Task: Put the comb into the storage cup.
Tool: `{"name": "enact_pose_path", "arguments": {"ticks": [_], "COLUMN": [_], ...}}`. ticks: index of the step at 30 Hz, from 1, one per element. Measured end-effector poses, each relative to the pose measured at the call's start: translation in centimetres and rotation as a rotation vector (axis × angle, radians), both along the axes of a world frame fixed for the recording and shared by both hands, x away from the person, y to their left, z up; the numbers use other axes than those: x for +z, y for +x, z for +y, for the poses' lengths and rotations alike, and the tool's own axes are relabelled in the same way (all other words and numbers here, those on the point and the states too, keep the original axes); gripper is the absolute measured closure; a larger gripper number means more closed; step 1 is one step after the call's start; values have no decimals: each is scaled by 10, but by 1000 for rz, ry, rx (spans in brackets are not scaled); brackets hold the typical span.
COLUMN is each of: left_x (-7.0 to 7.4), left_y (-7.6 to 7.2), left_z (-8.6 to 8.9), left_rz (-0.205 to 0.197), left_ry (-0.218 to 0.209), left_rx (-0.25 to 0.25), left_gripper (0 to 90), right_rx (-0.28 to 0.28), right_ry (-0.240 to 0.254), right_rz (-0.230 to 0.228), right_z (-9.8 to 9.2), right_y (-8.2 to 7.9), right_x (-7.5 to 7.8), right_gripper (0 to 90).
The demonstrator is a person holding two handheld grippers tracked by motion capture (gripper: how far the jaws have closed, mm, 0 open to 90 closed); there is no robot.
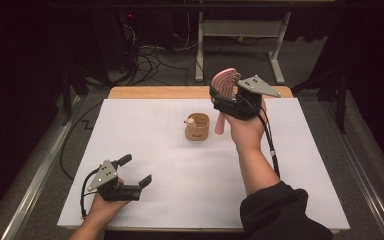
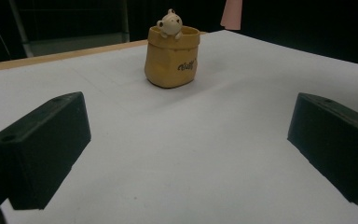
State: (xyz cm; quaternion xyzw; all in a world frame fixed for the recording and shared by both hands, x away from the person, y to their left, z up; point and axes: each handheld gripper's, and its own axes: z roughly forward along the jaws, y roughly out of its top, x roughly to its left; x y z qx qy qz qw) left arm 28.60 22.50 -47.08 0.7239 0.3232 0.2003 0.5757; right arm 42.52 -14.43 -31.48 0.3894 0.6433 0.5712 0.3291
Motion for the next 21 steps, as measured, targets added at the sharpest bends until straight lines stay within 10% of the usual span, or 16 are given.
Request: {"name": "enact_pose_path", "arguments": {"ticks": [21], "left_x": [0], "left_y": [-1], "left_z": [-2], "left_rz": [-2], "left_ry": [6], "left_rx": [-12], "left_gripper": [0], "right_rx": [7], "right_ry": [26], "right_rz": [-27], "right_z": [19], "right_y": [15], "right_x": [8], "right_gripper": [203]}}
